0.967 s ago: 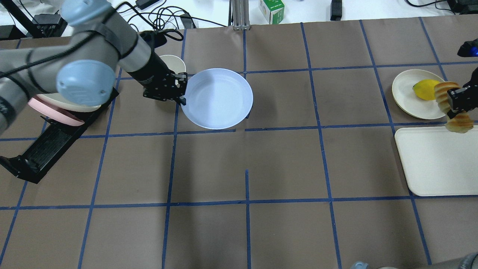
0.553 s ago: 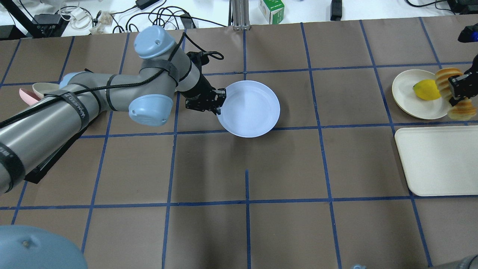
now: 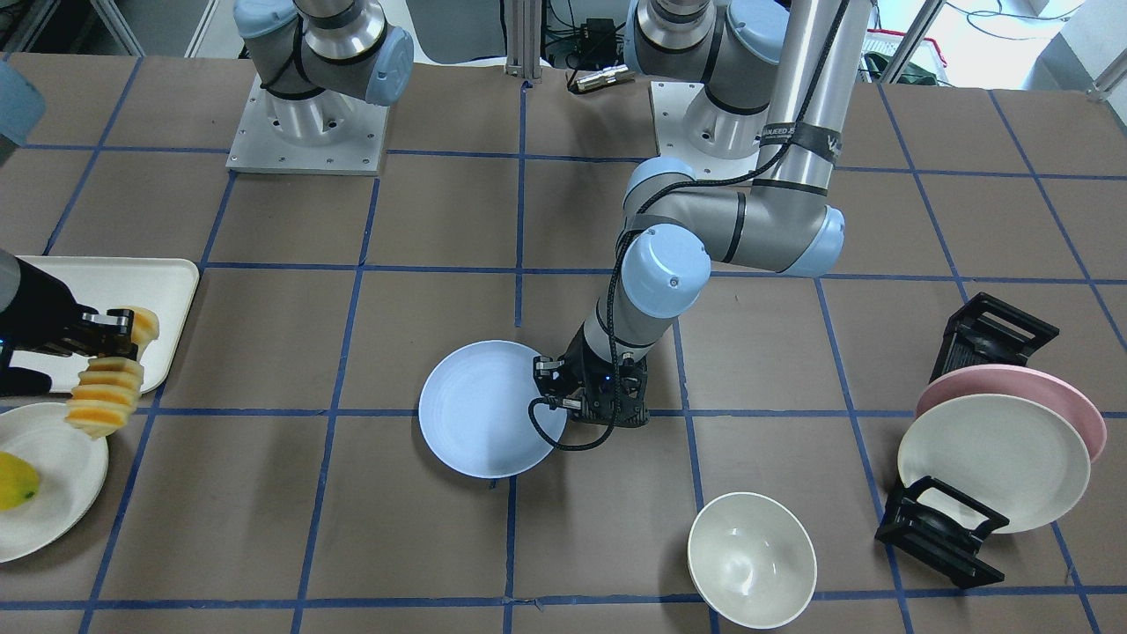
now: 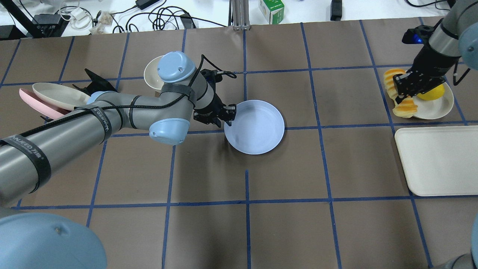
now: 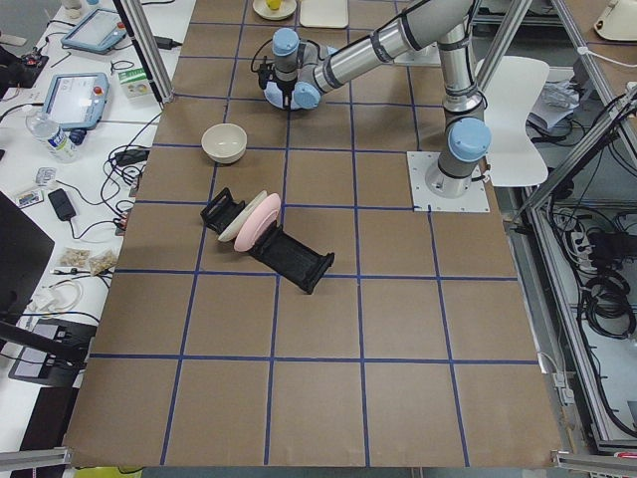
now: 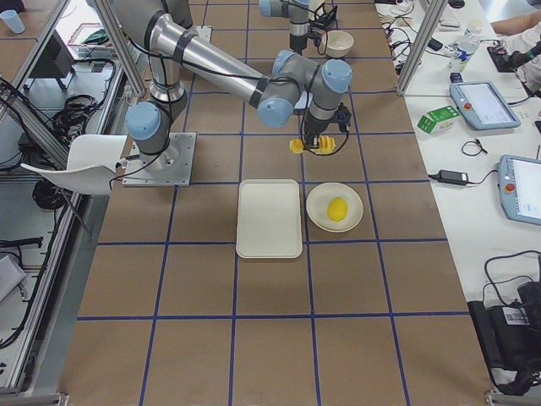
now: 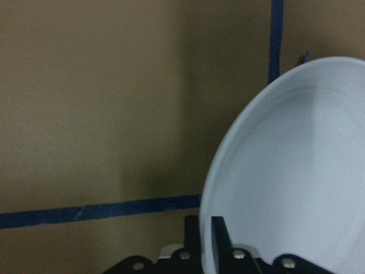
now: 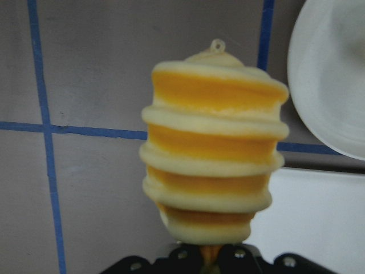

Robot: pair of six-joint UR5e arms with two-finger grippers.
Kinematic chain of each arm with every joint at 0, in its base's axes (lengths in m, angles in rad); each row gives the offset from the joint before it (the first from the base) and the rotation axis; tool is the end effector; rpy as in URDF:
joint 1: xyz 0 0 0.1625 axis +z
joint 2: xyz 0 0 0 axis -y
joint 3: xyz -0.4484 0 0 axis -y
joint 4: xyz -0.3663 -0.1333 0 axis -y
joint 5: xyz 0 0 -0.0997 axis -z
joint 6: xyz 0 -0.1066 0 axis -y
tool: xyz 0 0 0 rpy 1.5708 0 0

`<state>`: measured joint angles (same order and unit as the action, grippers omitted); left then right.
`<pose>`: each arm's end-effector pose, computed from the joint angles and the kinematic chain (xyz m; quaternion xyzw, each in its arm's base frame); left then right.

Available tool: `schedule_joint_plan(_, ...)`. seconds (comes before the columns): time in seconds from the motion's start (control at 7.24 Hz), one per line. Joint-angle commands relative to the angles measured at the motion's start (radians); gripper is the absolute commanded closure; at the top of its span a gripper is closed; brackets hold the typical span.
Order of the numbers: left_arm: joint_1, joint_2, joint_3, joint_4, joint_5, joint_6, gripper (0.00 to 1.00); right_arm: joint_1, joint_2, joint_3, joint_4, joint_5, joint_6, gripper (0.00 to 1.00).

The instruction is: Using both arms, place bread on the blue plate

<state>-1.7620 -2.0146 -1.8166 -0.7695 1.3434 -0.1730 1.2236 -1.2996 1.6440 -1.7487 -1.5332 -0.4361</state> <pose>-0.2658 -0.5452 0.2423 -0.0154 -0.9919 0.0340 0.1214 -0.0565 -0.5597 0.3493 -0.0427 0.9954 0.0697 0.0490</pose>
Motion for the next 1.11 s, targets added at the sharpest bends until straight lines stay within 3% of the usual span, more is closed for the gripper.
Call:
schedule_joint_plan(0.0, 0.019, 0.045, 0.101, -0.14, 0.108, 0.131, 0.0, 0.159, 0.011, 0.005, -0.047, 0.033, 0.026, 1.0)
schedule_joint_plan(0.28, 0.029, 0.143, 0.268, -0.531, 0.137, 0.138, 0.0, 0.33, 0.072, 0.005, -0.212, 0.041, 0.185, 1.0)
schedule_joint_plan(0.41, 0.03, 0.212, 0.328, -0.741, 0.175, 0.139, 0.0, 0.441, 0.092, 0.005, -0.231, 0.044, 0.314, 1.0)
schedule_joint_plan(0.55, 0.029, 0.281, 0.354, -0.861, 0.181, 0.135, 0.0, 0.526, 0.129, 0.01, -0.314, 0.056, 0.342, 1.0)
schedule_joint_plan(0.69, 0.03, 0.343, 0.35, -0.876, 0.213, 0.127, 0.0, 0.559, 0.201, 0.002, -0.389, 0.067, 0.403, 1.0)
schedule_joint_plan(0.97, 0.084, 0.382, 0.349, -0.857, 0.229, 0.132, 0.0, 0.625, 0.244, 0.011, -0.413, 0.121, 0.589, 1.0)
